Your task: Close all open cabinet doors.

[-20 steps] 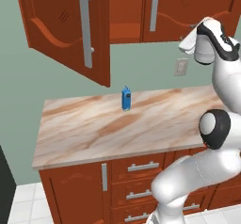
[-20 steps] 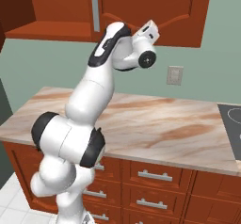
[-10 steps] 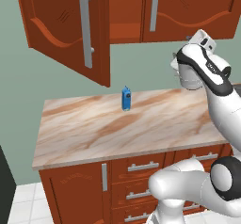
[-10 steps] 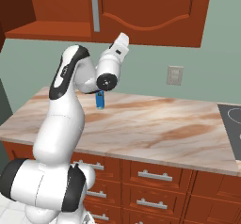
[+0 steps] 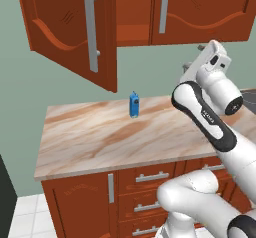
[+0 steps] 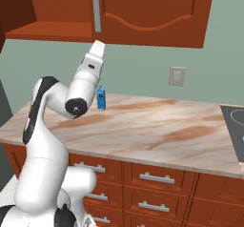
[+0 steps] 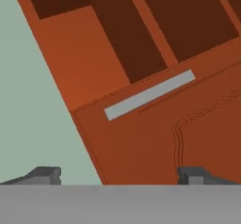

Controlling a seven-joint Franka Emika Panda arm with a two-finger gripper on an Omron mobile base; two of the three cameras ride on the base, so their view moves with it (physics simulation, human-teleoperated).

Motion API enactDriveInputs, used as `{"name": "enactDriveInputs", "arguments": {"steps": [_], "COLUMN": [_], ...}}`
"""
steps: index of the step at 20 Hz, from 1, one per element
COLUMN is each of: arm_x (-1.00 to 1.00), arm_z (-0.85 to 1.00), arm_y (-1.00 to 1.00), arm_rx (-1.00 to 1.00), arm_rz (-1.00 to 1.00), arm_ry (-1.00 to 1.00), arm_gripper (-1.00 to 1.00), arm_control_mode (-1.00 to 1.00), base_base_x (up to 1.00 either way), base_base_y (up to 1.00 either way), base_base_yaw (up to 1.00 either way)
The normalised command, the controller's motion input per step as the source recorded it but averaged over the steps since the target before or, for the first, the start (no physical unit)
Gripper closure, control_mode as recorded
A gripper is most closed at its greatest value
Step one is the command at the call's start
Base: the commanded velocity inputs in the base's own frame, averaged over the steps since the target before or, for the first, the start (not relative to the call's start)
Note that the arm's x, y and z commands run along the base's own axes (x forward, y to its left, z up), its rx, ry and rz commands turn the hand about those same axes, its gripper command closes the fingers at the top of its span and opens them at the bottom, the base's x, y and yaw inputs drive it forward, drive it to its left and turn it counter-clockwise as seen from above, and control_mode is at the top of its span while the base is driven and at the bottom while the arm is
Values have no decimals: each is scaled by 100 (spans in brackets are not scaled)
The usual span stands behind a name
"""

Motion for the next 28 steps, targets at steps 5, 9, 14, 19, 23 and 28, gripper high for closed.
{"name": "enactDriveInputs", "arguments": {"steps": [5, 9, 14, 19, 23, 28], "arm_x": [-41, -46, -74, -84, -66, -34], "arm_z": [-41, -49, 27, 50, 17, -18], "arm_y": [29, 4, 2, 0, 5, 33], "arm_rx": [-8, -4, -2, -2, -3, -4], "arm_rz": [-12, 0, -8, -14, -14, -9], "arm_ry": [16, 15, 14, 21, 35, 46], "arm_gripper": [-100, -100, -100, -100, -100, -100], "arm_control_mode": [-100, -100, -100, -100, -100, -100], "base_base_x": [0, 0, 0, 0, 0, 0], "base_base_y": [0, 0, 0, 0, 0, 0], "base_base_yaw": [0, 0, 0, 0, 0, 0]}}
